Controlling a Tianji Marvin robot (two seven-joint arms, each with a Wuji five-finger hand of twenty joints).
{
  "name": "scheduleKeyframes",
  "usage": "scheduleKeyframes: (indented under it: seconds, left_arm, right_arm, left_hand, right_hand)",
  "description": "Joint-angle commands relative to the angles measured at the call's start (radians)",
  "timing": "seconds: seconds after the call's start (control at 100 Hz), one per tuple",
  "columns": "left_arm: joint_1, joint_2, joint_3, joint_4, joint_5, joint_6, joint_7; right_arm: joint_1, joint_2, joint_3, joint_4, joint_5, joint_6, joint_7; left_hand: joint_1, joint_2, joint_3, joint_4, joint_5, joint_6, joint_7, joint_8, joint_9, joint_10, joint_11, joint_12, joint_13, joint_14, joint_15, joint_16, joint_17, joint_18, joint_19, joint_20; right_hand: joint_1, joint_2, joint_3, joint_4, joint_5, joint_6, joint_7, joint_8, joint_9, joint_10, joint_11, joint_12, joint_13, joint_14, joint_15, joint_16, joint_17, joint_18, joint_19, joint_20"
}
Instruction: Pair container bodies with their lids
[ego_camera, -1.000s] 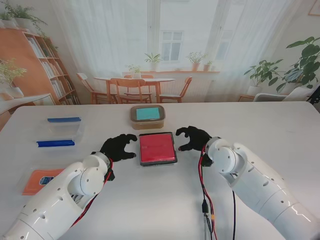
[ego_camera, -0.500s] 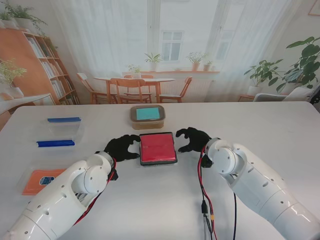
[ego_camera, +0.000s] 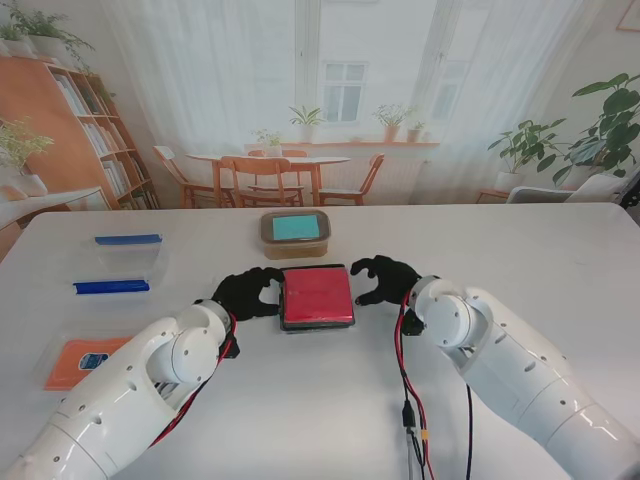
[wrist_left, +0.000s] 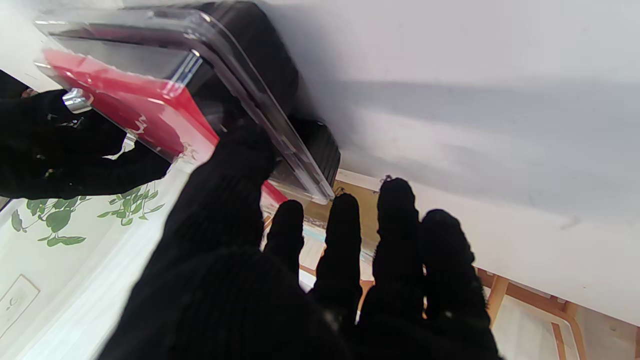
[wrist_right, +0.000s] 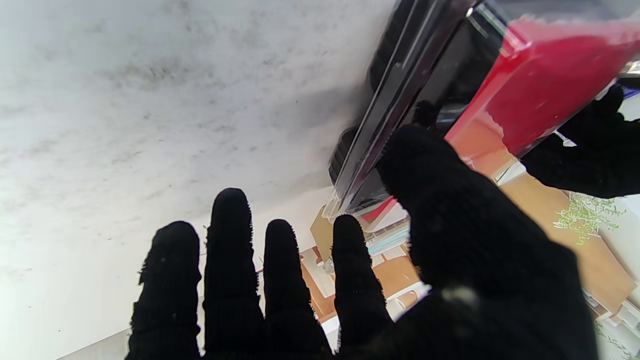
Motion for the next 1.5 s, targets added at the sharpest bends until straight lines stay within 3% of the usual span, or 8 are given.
scheduleKeyframes:
  seconds: [0.0, 1.49]
  left_arm:
    - [0.002, -0.004, 0.002, 0.001, -0.001, 0.005, -0.005]
    - [-0.022, -0.008, 0.034, 0.026, -0.023, 0.041, -0.02]
  right_arm:
    - [0.01, -0.005, -0.004, 0.006, 0.007, -0.005, 0.016]
    - [0.124, -0.038, -0.118, 0.127, 0.074, -0.028, 0.021]
  left_hand:
    - [0.009, -0.015, -0.008, -0.023, -0.037, -0.02, 0.006, -0.022, -0.034, -0.017, -0.001, -0.008, -0.03, -0.014, -0.021, 0.009, -0.018, -0.041, -0.015, -0.003]
    - [0.007, -0.014, -0.014, -0.021, -0.045, -0.026, 0.003, -0.027, -0.056, -0.019, -0.011, -0.012, -0.054, -0.015, -0.035, 0.004, -0.052, -0.05, -0.025, -0.021]
  right_hand:
    - [-0.027, -0.038, -0.021, -0.015, -0.029, 0.003, -0.007, 0.008, -0.036, -0.013, 0.009, 0.009, -0.026, -0.016, 0.008, 0.02, -0.014, -0.018, 0.022, 0.012]
    - [-0.019, -0.026, -0.032, -0.012, -0.02, 0.007, -0.026, 0.005, -0.03, -0.009, 0.005, 0.011, -0.037, -0.019, 0.004, 0.021, -0.028, -0.02, 0.015, 0.016]
